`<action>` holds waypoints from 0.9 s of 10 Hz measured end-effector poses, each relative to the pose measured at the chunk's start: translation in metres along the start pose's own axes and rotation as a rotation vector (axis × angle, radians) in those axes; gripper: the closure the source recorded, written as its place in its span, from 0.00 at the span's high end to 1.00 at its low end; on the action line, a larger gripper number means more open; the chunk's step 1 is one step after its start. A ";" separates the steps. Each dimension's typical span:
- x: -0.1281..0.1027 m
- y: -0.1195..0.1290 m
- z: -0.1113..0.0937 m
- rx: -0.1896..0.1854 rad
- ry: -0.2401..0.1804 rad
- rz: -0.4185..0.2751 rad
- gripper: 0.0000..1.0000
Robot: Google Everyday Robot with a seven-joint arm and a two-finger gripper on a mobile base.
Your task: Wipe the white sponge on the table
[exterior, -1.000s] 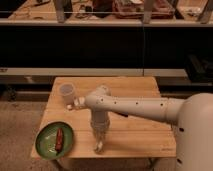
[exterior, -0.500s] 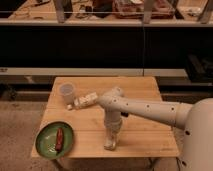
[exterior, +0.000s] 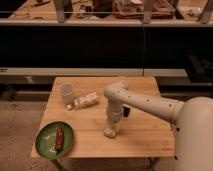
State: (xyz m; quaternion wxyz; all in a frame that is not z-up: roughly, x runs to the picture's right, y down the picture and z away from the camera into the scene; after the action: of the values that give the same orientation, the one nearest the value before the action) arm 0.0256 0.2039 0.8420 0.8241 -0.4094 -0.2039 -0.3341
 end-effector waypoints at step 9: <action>-0.133 0.018 -0.007 -0.092 -0.050 -0.360 0.00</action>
State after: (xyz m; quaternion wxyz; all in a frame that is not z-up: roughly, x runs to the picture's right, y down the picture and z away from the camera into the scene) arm -0.0534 0.2573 0.7473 0.7262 -0.4116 -0.2788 -0.4748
